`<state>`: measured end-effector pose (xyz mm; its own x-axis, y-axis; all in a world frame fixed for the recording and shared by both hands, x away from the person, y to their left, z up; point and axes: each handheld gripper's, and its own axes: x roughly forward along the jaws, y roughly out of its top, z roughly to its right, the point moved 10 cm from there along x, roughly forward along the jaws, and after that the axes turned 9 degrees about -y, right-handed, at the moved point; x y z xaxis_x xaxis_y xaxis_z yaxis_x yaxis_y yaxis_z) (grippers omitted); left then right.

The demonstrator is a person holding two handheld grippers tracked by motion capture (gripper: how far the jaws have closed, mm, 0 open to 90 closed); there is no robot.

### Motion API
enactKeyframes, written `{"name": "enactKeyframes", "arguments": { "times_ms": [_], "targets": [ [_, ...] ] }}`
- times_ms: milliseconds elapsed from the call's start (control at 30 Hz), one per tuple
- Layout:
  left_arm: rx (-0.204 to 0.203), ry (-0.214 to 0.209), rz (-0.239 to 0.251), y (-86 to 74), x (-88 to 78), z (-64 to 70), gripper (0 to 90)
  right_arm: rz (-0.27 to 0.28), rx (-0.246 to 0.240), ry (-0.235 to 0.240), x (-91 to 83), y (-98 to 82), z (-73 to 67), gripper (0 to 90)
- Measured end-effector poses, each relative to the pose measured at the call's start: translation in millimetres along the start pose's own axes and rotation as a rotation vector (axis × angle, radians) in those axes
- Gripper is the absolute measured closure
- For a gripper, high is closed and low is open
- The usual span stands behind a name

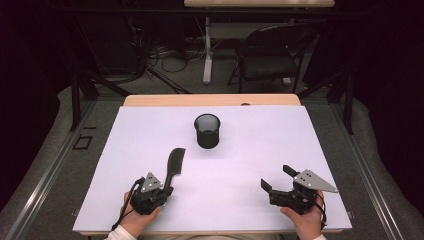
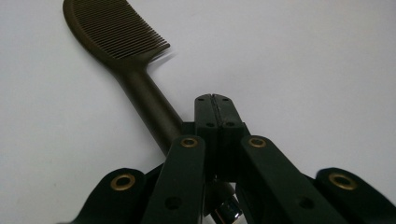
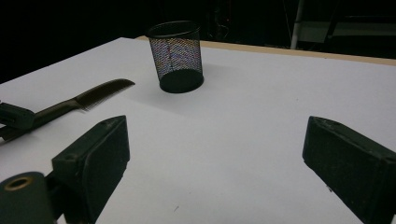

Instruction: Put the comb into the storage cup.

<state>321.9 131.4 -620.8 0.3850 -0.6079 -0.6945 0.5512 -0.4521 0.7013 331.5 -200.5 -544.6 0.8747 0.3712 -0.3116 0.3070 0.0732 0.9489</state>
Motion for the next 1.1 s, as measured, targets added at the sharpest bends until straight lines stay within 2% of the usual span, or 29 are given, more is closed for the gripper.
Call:
{"name": "enactKeyframes", "arguments": {
  "times_ms": [433,1100],
  "targets": [
    [-0.027,0.026,-0.014,-2.9,-1.7,-9.0,90.0,0.001,0.006,0.005,0.2,-0.3,-0.7,8.6],
    [-0.043,0.077,-0.035,-7.7,-6.7,-25.1,90.0,-0.001,0.007,0.006,0.0,-0.6,0.5,10.2]
  ]
}}
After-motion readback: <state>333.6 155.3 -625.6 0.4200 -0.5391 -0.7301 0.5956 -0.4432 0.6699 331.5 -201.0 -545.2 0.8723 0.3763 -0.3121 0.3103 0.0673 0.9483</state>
